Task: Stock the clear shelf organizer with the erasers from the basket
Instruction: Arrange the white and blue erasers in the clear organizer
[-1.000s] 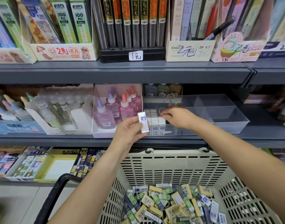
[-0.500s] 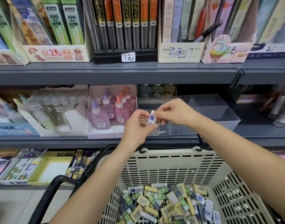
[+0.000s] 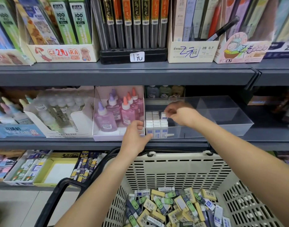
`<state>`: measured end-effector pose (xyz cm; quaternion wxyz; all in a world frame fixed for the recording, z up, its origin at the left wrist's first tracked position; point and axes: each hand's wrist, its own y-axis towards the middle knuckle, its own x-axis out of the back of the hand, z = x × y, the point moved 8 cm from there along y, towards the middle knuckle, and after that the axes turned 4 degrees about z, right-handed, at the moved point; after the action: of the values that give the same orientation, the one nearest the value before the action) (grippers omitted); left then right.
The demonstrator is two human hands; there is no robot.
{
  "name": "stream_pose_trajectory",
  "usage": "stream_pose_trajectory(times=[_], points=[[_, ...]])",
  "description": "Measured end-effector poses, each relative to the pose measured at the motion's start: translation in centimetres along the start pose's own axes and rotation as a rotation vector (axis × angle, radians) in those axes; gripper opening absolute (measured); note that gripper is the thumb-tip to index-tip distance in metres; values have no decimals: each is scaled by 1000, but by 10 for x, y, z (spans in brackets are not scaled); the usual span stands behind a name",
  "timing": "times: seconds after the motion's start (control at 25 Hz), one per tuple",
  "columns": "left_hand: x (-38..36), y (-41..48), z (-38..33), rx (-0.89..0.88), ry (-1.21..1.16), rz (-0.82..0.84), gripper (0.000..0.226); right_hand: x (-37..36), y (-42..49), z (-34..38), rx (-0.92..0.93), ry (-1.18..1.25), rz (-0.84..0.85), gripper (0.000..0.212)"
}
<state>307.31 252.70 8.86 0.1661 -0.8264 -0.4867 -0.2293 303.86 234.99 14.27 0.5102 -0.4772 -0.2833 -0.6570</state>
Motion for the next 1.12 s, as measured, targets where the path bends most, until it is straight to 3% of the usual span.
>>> stream_pose_trajectory(times=[0.12,0.36,0.6,0.72,1.12], points=[[-3,0,3,-29,3,-24,47,-17,8,0,-7,-97,102,28],[-2,-1,2,-55,-45,-62,31,-23,10,0,15,-143,143,32],[7,-7,-6,-120,-72,-139,23,-17,5,1,6,-153,75,22],[3,-7,-12,-125,-52,-100,21,-20,6,3,13,-134,98,20],[17,-36,-16,-122,-110,-131,25,-1,-14,1,90,-39,-43,26]])
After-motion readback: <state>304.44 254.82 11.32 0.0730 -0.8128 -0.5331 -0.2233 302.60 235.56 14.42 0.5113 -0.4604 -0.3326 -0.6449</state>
